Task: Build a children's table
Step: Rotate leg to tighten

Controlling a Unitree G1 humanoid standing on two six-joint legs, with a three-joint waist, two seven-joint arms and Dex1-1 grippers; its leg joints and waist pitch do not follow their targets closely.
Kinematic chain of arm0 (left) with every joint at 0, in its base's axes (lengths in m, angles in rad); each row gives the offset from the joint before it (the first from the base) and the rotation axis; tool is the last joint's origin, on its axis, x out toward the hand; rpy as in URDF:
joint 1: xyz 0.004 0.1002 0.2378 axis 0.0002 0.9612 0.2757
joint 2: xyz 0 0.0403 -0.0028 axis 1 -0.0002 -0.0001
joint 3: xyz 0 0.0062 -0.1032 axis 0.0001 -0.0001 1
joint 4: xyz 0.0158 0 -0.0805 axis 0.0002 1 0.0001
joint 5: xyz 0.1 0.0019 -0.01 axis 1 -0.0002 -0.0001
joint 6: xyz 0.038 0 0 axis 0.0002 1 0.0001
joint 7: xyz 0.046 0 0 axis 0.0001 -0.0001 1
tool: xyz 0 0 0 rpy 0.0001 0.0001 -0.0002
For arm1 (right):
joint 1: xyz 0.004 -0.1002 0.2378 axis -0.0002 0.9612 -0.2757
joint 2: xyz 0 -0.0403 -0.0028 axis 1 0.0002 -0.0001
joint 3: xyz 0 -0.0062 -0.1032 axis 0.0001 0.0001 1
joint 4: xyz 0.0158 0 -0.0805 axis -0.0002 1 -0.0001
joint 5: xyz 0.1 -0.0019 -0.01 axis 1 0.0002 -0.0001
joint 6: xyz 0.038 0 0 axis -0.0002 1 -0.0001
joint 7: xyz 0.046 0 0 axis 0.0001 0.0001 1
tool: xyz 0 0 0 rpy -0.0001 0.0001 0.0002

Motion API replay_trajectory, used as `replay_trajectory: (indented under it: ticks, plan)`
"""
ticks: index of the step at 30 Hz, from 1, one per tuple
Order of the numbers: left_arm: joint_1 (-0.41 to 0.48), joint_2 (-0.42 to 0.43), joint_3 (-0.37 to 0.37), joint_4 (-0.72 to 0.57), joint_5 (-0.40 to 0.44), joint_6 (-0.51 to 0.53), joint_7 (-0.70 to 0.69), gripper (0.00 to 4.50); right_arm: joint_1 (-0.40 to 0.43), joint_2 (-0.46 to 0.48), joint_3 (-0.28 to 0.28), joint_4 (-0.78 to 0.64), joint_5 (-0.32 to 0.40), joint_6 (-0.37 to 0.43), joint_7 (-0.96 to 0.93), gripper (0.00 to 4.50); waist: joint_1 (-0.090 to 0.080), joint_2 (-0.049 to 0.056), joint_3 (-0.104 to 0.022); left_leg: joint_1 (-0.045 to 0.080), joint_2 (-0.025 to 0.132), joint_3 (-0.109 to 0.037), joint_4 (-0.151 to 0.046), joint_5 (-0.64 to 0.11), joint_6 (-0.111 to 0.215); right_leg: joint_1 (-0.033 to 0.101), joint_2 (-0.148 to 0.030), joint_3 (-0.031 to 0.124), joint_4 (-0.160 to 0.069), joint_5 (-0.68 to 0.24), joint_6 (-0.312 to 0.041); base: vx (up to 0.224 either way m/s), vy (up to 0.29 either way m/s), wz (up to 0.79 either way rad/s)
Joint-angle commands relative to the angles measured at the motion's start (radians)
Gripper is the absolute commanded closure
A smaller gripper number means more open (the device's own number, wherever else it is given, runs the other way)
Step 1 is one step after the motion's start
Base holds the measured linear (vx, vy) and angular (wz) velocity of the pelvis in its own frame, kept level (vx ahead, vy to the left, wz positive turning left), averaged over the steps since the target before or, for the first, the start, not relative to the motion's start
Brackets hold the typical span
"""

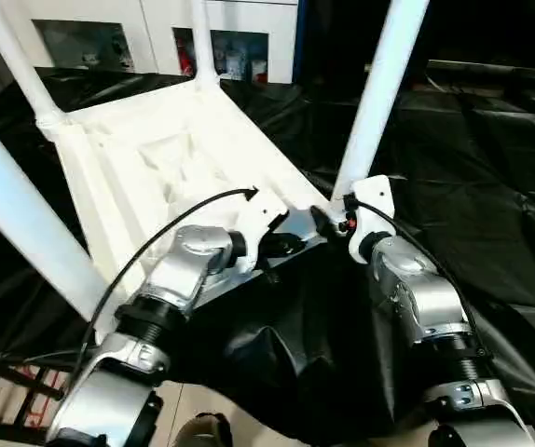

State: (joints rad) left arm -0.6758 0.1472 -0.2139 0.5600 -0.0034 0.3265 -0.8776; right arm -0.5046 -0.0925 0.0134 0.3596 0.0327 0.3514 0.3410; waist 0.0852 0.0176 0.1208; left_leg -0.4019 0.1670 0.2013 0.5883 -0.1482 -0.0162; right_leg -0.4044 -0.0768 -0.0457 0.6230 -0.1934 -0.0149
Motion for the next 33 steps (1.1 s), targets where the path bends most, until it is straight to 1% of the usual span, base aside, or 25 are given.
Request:
replay_trajectory:
  ticks: [1,2,3,4,5,6,7,8,9,10,11,12,13,14,15,17,19,20,25,26,29,30,32,33]
  plan:
    - [-0.001,-0.028,-0.042,-0.081,-0.053,-0.064,-0.097,4.5,0.016,0.004,0.11,-0.02,0.037,0.003,0.139,0.58,-0.001,-0.008,-0.082,0.028,0.061,-0.036,-0.073,-0.232,0.027,0.043,-0.079,0.048,-0.083,-0.181,-0.208,0.0,0.0,0.0]
    - [0.012,-0.002,-0.05,-0.098,-0.06,-0.069,-0.14,4.5,0.025,-0.034,0.132,-0.051,0.042,-0.01,0.212,0.58,0.0,-0.009,-0.081,0.027,0.062,-0.035,-0.072,-0.229,0.033,0.045,-0.08,0.048,-0.083,-0.171,-0.21,0.0,0.0,0.0]
    - [0.012,-0.002,-0.05,-0.098,-0.06,-0.069,-0.14,4.5,0.025,-0.034,0.132,-0.051,0.042,-0.01,0.212,0.58,0.0,-0.009,-0.081,0.027,0.062,-0.035,-0.072,-0.229,0.033,0.045,-0.08,0.048,-0.083,-0.171,-0.21,0.0,0.0,0.0]
    - [0.018,0.009,-0.053,-0.105,-0.063,-0.071,-0.157,4.5,0.03,-0.052,0.141,-0.065,0.046,-0.014,0.245,0.58,0.001,-0.009,-0.082,0.026,0.062,-0.034,-0.071,-0.218,0.04,0.044,-0.081,0.049,-0.081,-0.156,-0.212,0.0,0.0,0.0]
    - [0.029,0.031,-0.058,-0.122,-0.073,-0.069,-0.199,4.5,0.041,-0.094,0.162,-0.101,0.059,-0.013,0.32,0.58,0.002,-0.008,-0.081,0.026,0.062,-0.035,-0.072,-0.218,0.043,0.045,-0.081,0.048,-0.082,-0.16,-0.216,0.0,0.0,0.0]
    - [0.032,0.037,-0.06,-0.127,-0.075,-0.069,-0.211,4.5,0.045,-0.107,0.168,-0.112,0.062,-0.014,0.342,0.58,0.004,-0.008,-0.081,0.027,0.064,-0.035,-0.072,-0.22,0.044,0.045,-0.08,0.048,-0.081,-0.164,-0.214,0.0,0.0,0.0]
    - [0.047,0.065,-0.068,-0.15,-0.09,-0.073,-0.268,4.5,0.06,-0.162,0.192,-0.154,0.076,-0.015,0.431,0.58,0.004,-0.007,-0.081,0.028,0.064,-0.034,-0.071,-0.221,0.046,0.044,-0.081,0.049,-0.081,-0.162,-0.218,0.0,0.0,0.0]
    - [0.053,0.074,-0.07,-0.16,-0.097,-0.068,-0.287,4.5,0.066,-0.182,0.199,-0.168,0.08,-0.013,0.461,0.58,0.007,-0.007,-0.081,0.029,0.066,-0.035,-0.071,-0.224,0.048,0.045,-0.08,0.048,-0.081,-0.164,-0.22,0.0,0.0,0.0]
    - [0.053,0.074,-0.07,-0.16,-0.097,-0.068,-0.287,4.5,0.066,-0.182,0.199,-0.168,0.08,-0.013,0.461,0.58,0.007,-0.006,-0.081,0.031,0.068,-0.033,-0.071,-0.223,0.05,0.042,-0.079,0.049,-0.08,-0.158,-0.221,0.0,0.0,0.0]
    - [0.056,0.079,-0.071,-0.165,-0.1,-0.064,-0.299,4.5,0.069,-0.192,0.201,-0.174,0.081,-0.012,0.481,0.58,0.006,-0.005,-0.08,0.028,0.068,-0.034,-0.073,-0.22,0.053,0.041,-0.079,0.048,-0.079,-0.15,-0.23,0.0,0.0,0.0]
    - [0.067,0.098,-0.076,-0.184,-0.111,-0.067,-0.34,4.5,0.078,-0.229,0.208,-0.195,0.089,-0.013,0.54,0.58,0.006,-0.006,-0.08,0.03,0.067,-0.034,-0.073,-0.234,0.049,0.04,-0.08,0.047,-0.08,-0.168,-0.237,0.0,0.0,0.0]
    - [0.071,0.105,-0.077,-0.192,-0.115,-0.066,-0.356,4.5,0.081,-0.244,0.211,-0.203,0.093,-0.013,0.562,0.58,0.008,-0.008,-0.08,0.031,0.067,-0.034,-0.073,-0.236,0.048,0.041,-0.08,0.047,-0.082,-0.175,-0.236,0.0,0.0,0.0]
    - [0.079,0.12,-0.081,-0.206,-0.121,-0.061,-0.385,4.5,0.087,-0.27,0.214,-0.217,0.101,-0.007,0.602,0.58,0.01,-0.007,-0.079,0.031,0.069,-0.034,-0.073,-0.236,0.048,0.042,-0.081,0.047,-0.081,-0.177,-0.235,0.0,0.0,0.0]
    - [0.081,0.124,-0.082,-0.211,-0.123,-0.059,-0.394,4.5,0.088,-0.277,0.215,-0.221,0.103,-0.004,0.614,0.58,0.01,-0.005,-0.08,0.031,0.071,-0.035,-0.074,-0.233,0.051,0.042,-0.081,0.047,-0.08,-0.171,-0.236,0.0,0.0,0.0]
    - [0.085,0.135,-0.085,-0.218,-0.124,-0.048,-0.41,4.5,0.091,-0.294,0.217,-0.227,0.107,-0.006,0.638,0.73,0.01,-0.005,-0.079,0.032,0.071,-0.033,-0.073,-0.23,0.055,0.039,-0.08,0.048,-0.08,-0.161,-0.241,0.0,0.0,0.0]
    - [0.095,0.163,-0.093,-0.235,-0.136,-0.033,-0.455,4.5,0.093,-0.32,0.208,-0.239,0.14,0.014,0.682,0.89,0.015,-0.005,-0.08,0.031,0.07,-0.033,-0.072,-0.221,0.058,0.04,-0.081,0.048,-0.079,-0.157,-0.247,0.0,0.0,0.0]
    - [0.097,0.167,-0.094,-0.238,-0.138,-0.031,-0.461,4.5,0.092,-0.322,0.205,-0.243,0.148,0.023,0.687,1.02,0.017,-0.004,-0.08,0.031,0.071,-0.033,-0.072,-0.22,0.058,0.04,-0.081,0.047,-0.078,-0.157,-0.25,0.0,0.0,0.0]
    - [0.101,0.171,-0.093,-0.247,-0.143,-0.025,-0.472,4.5,0.093,-0.322,0.2,-0.247,0.151,0.03,0.698,1.25,0.019,-0.004,-0.081,0.032,0.071,-0.033,-0.072,-0.221,0.058,0.039,-0.081,0.047,-0.078,-0.158,-0.253,0.0,0.0,0.0]
    - [0.108,0.178,-0.094,-0.26,-0.145,-0.014,-0.487,4.5,0.101,-0.324,0.203,-0.258,0.161,0.035,0.714,1.44,0.023,-0.004,-0.081,0.033,0.072,-0.033,-0.074,-0.23,0.044,0.037,-0.082,0.048,-0.08,-0.182,-0.247,0.0,0.0,0.0]
    - [0.11,0.177,-0.093,-0.264,-0.145,-0.011,-0.483,4.5,0.108,-0.321,0.206,-0.264,0.165,0.039,0.715,1.66,0.024,-0.005,-0.081,0.032,0.071,-0.033,-0.074,-0.223,0.044,0.038,-0.082,0.048,-0.078,-0.17,-0.245,0.0,0.0,0.0]
    - [0.106,0.17,-0.089,-0.254,-0.132,-0.014,-0.454,4.5,0.113,-0.312,0.202,-0.264,0.169,0.039,0.71,1.72,0.024,-0.005,-0.082,0.032,0.07,-0.033,-0.073,-0.217,0.047,0.038,-0.082,0.047,-0.078,-0.16,-0.247,0.0,0.0,0.0]
    - [0.095,0.156,-0.083,-0.232,-0.116,-0.018,-0.412,4.5,0.114,-0.295,0.192,-0.252,0.17,0.039,0.68,1.76,0.024,-0.005,-0.082,0.031,0.07,-0.033,-0.072,-0.215,0.048,0.039,-0.083,0.047,-0.079,-0.161,-0.248,0.0,0.0,0.0]
    - [0.088,0.145,-0.079,-0.216,-0.103,-0.018,-0.381,4.5,0.115,-0.283,0.185,-0.242,0.168,0.039,0.655,1.79,0.024,-0.006,-0.082,0.032,0.069,-0.033,-0.072,-0.219,0.046,0.037,-0.082,0.047,-0.08,-0.167,-0.248,0.0,0.0,0.0]
    - [0.088,0.145,-0.079,-0.216,-0.103,-0.018,-0.381,4.5,0.115,-0.283,0.185,-0.242,0.168,0.039,0.655,1.8,0.024,-0.007,-0.083,0.031,0.069,-0.033,-0.072,-0.216,0.045,0.039,-0.083,0.047,-0.08,-0.17,-0.247,0.0,0.0,0.0]
